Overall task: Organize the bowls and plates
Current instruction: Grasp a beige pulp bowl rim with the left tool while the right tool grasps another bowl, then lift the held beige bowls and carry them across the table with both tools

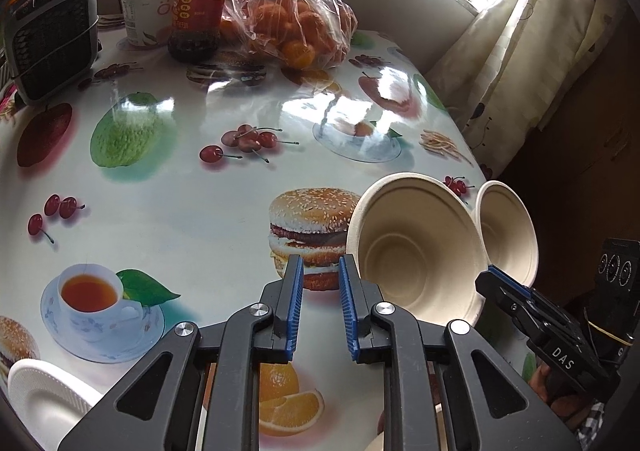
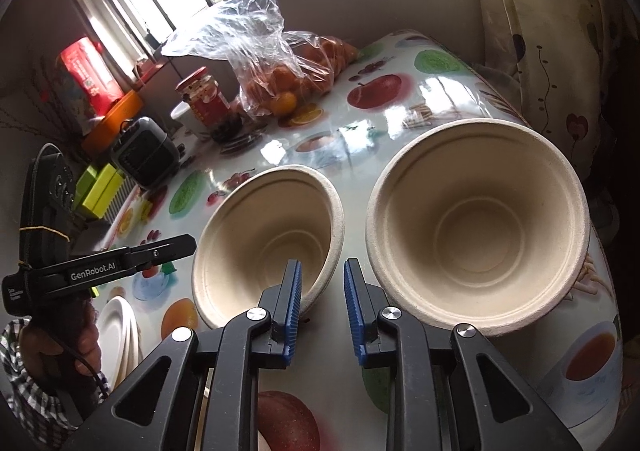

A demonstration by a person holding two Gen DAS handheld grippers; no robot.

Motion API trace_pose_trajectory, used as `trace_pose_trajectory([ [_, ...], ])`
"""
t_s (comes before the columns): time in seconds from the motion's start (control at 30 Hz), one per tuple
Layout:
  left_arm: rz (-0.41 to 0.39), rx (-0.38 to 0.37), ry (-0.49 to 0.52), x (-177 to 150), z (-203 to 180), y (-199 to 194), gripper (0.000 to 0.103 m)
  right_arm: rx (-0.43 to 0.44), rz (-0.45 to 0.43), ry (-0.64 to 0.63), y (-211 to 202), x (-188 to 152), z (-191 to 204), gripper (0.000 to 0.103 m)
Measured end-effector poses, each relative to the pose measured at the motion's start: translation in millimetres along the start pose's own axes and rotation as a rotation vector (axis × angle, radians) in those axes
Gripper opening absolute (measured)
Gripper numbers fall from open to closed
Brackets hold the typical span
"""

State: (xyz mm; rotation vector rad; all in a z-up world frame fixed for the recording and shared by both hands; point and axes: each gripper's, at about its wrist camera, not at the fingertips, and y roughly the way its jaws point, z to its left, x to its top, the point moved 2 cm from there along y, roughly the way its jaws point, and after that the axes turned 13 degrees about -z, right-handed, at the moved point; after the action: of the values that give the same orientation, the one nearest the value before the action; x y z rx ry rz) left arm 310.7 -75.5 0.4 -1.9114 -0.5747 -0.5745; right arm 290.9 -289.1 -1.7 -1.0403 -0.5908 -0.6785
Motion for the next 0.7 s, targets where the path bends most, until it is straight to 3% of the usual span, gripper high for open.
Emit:
trace_pose_trajectory([
  [0.37, -0.007, -0.086, -0.031, 2, -6, -4, 0.019, 0.004, 0.0, 0.002, 2, 0, 1, 0.021],
  [0.7, 0.04, -0.074, -0.025, -3, -9, 10, 0.017, 0.014, 0.012, 0.016, 4, -1, -2, 0.018],
])
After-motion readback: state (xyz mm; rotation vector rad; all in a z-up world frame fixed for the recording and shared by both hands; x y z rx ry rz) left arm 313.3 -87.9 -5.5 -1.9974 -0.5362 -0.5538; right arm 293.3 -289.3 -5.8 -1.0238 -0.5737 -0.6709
